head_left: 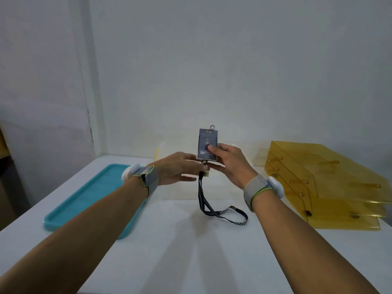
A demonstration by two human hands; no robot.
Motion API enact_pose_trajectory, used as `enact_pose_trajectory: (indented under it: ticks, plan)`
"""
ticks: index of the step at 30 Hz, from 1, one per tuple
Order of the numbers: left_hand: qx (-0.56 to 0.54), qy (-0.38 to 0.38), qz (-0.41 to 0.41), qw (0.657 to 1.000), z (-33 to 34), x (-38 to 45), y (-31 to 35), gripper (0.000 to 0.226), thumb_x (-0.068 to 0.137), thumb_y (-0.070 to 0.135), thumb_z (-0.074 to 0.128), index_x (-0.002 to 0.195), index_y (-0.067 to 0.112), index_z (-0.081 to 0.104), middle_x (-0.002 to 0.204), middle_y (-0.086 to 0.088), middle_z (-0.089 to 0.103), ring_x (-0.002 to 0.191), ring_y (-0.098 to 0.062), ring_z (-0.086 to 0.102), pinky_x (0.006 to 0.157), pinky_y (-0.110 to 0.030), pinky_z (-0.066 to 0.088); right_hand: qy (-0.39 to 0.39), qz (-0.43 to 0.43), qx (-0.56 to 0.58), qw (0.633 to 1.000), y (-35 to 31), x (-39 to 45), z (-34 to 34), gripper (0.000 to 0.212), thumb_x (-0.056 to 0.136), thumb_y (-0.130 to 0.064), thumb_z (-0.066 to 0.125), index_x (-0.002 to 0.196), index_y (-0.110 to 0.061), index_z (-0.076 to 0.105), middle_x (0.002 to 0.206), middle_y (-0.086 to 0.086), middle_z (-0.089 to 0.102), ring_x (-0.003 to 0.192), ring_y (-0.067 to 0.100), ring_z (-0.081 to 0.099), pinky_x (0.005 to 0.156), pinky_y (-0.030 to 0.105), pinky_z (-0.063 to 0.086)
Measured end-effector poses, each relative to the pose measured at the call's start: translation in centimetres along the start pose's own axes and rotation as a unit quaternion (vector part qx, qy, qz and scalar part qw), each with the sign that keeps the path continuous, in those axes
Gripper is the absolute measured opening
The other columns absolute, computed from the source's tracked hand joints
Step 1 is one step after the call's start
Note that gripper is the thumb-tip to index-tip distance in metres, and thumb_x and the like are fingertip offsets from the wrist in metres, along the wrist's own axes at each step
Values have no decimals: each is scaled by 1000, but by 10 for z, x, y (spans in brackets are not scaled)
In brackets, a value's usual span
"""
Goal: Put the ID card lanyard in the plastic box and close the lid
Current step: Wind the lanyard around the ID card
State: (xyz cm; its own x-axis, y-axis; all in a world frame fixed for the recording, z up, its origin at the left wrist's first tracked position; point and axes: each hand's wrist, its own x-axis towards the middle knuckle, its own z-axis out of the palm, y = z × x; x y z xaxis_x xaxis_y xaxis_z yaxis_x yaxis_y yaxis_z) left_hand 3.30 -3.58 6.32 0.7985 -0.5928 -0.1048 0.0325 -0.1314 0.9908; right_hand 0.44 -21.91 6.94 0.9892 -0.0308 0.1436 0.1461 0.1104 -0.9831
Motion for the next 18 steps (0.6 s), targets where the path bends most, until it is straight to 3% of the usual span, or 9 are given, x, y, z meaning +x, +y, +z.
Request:
enact_pose_trajectory:
  ticks: [4,8,12,16,18]
  plan:
    - [42,-2,-13,999,5,-3,-8,32,88,19,72,119,10,73,105,-8,74,101,-17,69,103,-35,45,-6,14,82,997,-15,-3,0,18,93,-15,68,108,-4,70,97,13,75,85,27,74,78,36,63]
    - [36,21,-16,999,3,-2,-7,34,80,31,81,100,3,78,92,-9,72,87,-15,66,96,-35,48,-15,28,147,989,-25,-7,0,17,95,-14,65,107,-3,68,88,12,74,72,22,74,71,32,62]
    - [30,24,-30,999,-4,-4,-3,56,73,33,84,112,-4,72,83,-6,68,85,-16,66,97,-35,50,-51,63,135,988,-27,-9,-5,27,93,-19,68,114,-2,67,93,12,69,65,18,70,61,25,59]
    - [34,52,-17,998,-13,-8,7,25,88,18,73,110,6,77,89,-7,69,87,-19,68,96,-37,51,-96,101,68,988,-26,-11,-8,40,92,-24,68,125,-3,65,105,11,69,66,15,69,56,23,55]
    - [39,79,5,996,-18,-8,16,17,92,11,68,104,10,79,91,-9,71,85,-19,69,93,-35,51,-107,113,43,987,-26,-12,-7,33,92,-24,67,120,-5,67,102,10,69,66,15,69,56,24,54]
